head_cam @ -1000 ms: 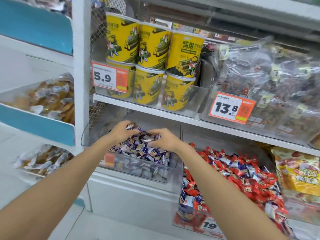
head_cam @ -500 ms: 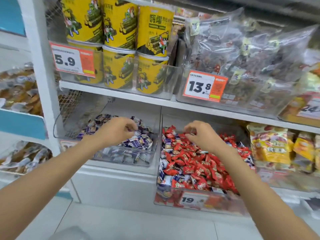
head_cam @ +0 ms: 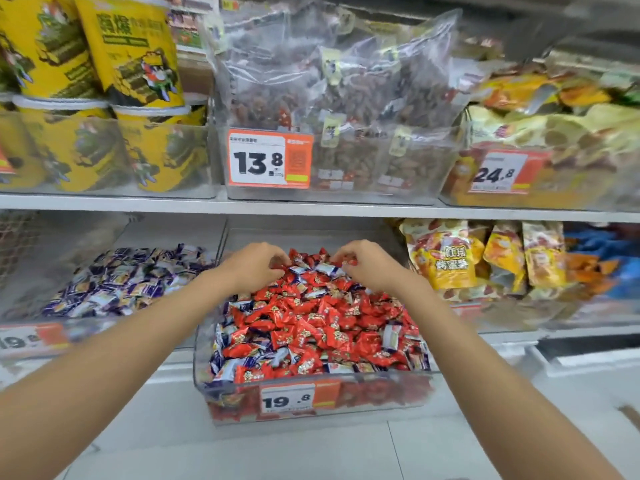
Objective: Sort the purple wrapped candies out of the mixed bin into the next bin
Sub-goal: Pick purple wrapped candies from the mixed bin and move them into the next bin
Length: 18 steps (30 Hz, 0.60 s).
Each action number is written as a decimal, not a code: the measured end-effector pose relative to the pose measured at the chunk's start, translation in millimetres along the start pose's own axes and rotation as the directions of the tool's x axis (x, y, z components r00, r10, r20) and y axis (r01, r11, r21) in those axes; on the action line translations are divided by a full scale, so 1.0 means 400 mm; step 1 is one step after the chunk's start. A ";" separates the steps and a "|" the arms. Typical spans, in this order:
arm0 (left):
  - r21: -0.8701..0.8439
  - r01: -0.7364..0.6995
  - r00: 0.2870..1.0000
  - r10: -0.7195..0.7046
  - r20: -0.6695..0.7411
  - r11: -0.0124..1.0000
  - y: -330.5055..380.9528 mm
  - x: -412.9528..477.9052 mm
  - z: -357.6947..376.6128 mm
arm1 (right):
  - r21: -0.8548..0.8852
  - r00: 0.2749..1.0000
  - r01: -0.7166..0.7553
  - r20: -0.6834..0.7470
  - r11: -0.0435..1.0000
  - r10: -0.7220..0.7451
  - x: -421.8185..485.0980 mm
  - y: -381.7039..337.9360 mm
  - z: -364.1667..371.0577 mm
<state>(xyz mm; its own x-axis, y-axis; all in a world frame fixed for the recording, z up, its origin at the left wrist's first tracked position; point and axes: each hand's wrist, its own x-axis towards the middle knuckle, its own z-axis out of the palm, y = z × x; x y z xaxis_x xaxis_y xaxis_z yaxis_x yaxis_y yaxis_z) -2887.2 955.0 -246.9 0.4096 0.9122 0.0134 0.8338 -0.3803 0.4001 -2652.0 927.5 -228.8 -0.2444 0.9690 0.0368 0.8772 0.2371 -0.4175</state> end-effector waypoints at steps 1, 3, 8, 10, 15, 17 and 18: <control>0.004 0.006 1.000 -0.006 0.001 1.000 0.009 0.023 0.011 | -0.015 1.000 0.001 0.027 1.000 -0.001 0.029 -0.002 0.016; 0.041 -0.008 1.000 0.007 0.028 0.999 0.018 0.068 0.036 | -0.104 0.991 0.011 0.137 0.994 0.004 0.077 -0.003 0.053; 0.191 -0.042 0.993 0.021 0.112 0.981 0.012 0.132 0.077 | -0.181 0.977 0.060 0.213 0.982 -0.020 0.118 0.043 0.108; 0.118 -0.056 0.998 0.051 0.045 0.991 0.007 0.134 0.072 | -0.102 0.989 0.066 0.137 0.993 -0.052 0.109 0.057 0.091; -0.066 -0.089 0.995 0.086 -0.044 0.994 0.001 0.095 0.035 | 0.095 0.996 0.078 -0.046 0.992 -0.074 0.061 0.071 0.030; -0.104 -0.111 0.993 0.106 -0.053 0.988 0.003 0.063 0.012 | 0.080 0.997 0.070 -0.051 0.994 -0.066 0.046 0.071 0.021; -0.128 -0.119 0.992 0.114 -0.048 0.985 0.004 0.043 -0.002 | 0.045 0.997 0.063 -0.042 0.997 -0.061 0.039 0.066 0.018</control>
<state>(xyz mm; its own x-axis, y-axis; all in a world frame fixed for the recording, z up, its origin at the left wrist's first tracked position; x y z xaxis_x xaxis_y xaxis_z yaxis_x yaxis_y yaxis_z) -2879.0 970.4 -245.4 0.4837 0.8692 0.1024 0.7249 -0.4634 0.5097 -2635.5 948.4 -245.8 -0.2797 0.9548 0.1006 0.8408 0.2941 -0.4545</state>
